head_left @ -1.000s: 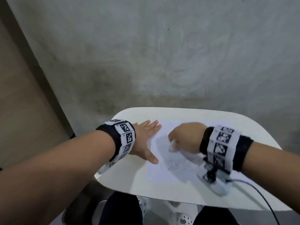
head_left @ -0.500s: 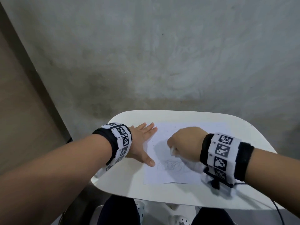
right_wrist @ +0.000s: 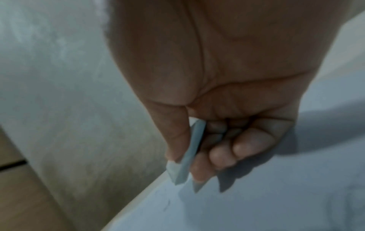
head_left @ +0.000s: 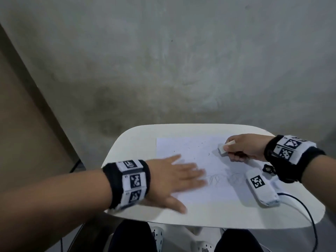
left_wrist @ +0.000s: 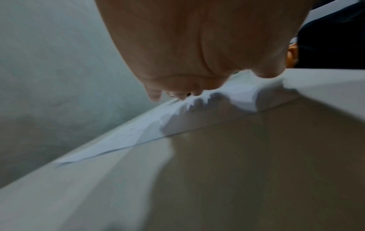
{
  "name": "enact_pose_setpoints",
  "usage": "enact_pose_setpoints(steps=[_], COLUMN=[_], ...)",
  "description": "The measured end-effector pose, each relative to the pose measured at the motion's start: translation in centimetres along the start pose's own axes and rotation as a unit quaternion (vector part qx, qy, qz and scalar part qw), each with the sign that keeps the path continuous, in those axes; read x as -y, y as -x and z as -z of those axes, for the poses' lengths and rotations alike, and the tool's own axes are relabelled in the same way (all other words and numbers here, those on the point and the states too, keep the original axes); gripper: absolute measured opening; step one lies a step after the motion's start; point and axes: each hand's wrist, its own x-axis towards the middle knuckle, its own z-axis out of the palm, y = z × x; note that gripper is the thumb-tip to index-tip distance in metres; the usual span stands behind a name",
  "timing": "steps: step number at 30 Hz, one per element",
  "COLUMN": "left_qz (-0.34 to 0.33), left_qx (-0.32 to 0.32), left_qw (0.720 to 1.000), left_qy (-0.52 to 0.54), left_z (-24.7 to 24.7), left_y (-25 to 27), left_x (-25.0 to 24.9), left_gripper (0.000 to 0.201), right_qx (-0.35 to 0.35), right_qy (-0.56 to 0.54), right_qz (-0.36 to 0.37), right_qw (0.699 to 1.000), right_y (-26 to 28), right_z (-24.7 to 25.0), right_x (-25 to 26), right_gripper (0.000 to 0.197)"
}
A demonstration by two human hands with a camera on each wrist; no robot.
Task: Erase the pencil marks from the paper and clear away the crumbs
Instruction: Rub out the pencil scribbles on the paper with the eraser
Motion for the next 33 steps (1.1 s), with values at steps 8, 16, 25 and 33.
enact_pose_setpoints(steps=[8,16,25,33], left_qz=[0.212,0.12,0.093,0.205], left_qx=[0.047,0.093,0.075,0.093], left_qw=[0.973,0.987,0.991,0.965], left_qy=[0.074,0.056,0.058,0.138], left_z=[1.0,-1.2,-2.1,0.8], left_y=[-0.9,2.6,3.5,1.5], left_x=[3.6,1.0,-0.5,2.6], left_gripper=[0.088,0.088,0.09,0.114], right_qx=[-0.01,-0.004,-0.011,-0.043], right_qy=[0.071,0.067,0.061,0.077], right_qz=[0.02,0.022,0.021,0.101], right_qw=[0.997,0.998,0.998,0.991], right_y=[0.0,-0.1,-0.3,1.1], right_z=[-0.3,-0.4,-0.5,-1.8], right_x=[0.1,-0.1,-0.2,3.4], right_gripper=[0.017,0.016,0.011,0.009])
